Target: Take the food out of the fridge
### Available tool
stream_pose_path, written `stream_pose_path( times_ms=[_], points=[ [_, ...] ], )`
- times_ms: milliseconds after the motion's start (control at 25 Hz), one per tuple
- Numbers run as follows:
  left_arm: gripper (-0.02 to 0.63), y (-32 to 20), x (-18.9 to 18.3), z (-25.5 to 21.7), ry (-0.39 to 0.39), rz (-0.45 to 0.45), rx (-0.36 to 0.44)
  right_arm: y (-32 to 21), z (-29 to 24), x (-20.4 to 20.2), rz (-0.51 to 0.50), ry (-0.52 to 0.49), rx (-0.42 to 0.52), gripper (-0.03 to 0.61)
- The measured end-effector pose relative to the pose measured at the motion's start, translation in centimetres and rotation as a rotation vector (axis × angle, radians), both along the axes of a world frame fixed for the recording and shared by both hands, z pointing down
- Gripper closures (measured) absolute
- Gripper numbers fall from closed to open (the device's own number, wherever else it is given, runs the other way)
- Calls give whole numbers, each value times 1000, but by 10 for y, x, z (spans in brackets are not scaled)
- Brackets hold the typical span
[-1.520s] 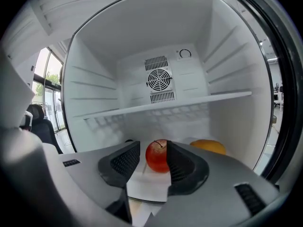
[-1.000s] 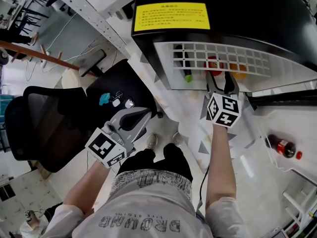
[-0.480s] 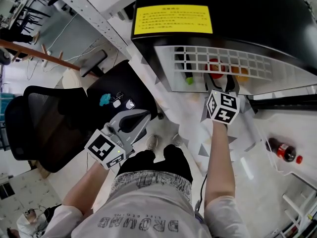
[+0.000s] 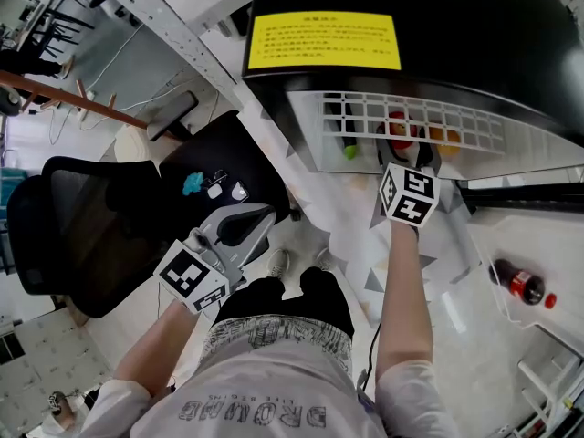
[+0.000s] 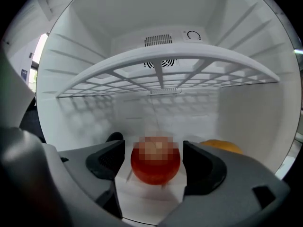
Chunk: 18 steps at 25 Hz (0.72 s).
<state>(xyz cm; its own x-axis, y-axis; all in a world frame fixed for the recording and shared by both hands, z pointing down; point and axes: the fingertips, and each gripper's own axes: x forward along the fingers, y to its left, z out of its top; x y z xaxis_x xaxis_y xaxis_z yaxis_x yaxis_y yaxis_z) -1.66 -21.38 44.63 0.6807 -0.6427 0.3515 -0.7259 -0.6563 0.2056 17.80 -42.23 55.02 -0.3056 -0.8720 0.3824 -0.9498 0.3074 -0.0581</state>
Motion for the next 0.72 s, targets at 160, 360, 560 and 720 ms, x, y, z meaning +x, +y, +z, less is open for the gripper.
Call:
stream_pose_path(
  times_ms=[160,360,560,720],
  points=[
    [608,-2,-1,1,-3,-3,-2,-4,5,0,4,11,-10,244],
    [609,-4,-2,3,-3,-4,-5,-6,13,-2,-1,17,-25,244],
    [609,-6,-2,3,-2,-7,-5,-7,18,-2,2,24,-35,244],
    [609,-7,-3,4,-1,-8,-7,-10,20,-2,4,38,-36,245]
  ],
)
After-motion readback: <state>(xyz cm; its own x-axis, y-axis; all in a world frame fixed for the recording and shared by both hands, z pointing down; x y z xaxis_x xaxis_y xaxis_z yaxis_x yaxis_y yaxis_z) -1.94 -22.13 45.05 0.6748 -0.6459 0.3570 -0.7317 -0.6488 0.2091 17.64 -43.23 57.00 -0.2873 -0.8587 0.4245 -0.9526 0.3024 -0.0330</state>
